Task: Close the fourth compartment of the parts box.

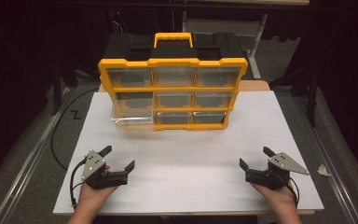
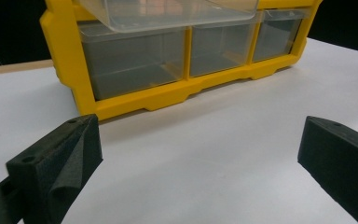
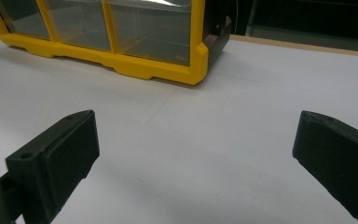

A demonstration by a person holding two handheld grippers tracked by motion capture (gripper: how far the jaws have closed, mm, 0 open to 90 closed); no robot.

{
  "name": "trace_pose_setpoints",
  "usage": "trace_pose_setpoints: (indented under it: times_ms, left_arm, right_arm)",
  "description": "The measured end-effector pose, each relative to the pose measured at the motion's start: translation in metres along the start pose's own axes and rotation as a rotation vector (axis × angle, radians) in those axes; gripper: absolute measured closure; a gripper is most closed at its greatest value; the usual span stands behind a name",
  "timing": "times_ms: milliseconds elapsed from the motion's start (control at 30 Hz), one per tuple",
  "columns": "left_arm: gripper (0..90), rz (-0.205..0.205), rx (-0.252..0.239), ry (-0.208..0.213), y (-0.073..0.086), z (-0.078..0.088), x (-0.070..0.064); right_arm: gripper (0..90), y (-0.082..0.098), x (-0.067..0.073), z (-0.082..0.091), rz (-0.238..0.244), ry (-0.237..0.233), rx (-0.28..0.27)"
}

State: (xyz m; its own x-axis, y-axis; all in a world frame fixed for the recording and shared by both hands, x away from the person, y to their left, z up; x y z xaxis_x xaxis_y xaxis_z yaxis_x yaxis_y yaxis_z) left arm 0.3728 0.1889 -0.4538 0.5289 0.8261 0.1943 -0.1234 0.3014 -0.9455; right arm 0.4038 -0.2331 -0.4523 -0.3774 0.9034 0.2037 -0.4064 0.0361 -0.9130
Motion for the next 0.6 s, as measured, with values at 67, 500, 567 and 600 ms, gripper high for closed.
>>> trace_pose_setpoints:
  times_ms: [67, 500, 567, 600]
  left_arm:
    - [0.4, 0.003, -0.003, -0.001, 0.000, 0.000, 0.000]
    - [0.3, -0.008, -0.057, -0.004, -0.009, 0.004, -0.001]
    - [0.3, -0.015, -0.070, -0.012, -0.012, 0.005, -0.001]
    - [0.3, -0.018, -0.083, -0.015, -0.014, 0.007, -0.001]
  right_arm:
    - [1.5, 0.000, 0.000, 0.000, -0.001, 0.001, 0.002]
    - [1.5, 0.003, -0.003, -0.002, -0.005, 0.012, 0.013]
    - [1.5, 0.004, -0.003, -0.002, -0.005, 0.014, 0.014]
    - [1.5, 0.004, -0.003, -0.002, -0.004, 0.014, 0.014]
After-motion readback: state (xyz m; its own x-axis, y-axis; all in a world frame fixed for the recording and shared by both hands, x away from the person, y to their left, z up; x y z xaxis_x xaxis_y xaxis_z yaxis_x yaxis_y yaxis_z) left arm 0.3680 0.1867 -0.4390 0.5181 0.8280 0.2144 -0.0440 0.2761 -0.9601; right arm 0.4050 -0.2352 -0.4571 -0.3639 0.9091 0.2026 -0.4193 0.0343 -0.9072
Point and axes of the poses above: each handheld gripper's, and its own axes: z roughly backward along the jaws, y roughly out of its underside, x roughly to its left, the point moved 10 cm from there along -z, roughly forward along the jaws, and after that the axes turned 14 degrees about -z, right-handed, at the moved point
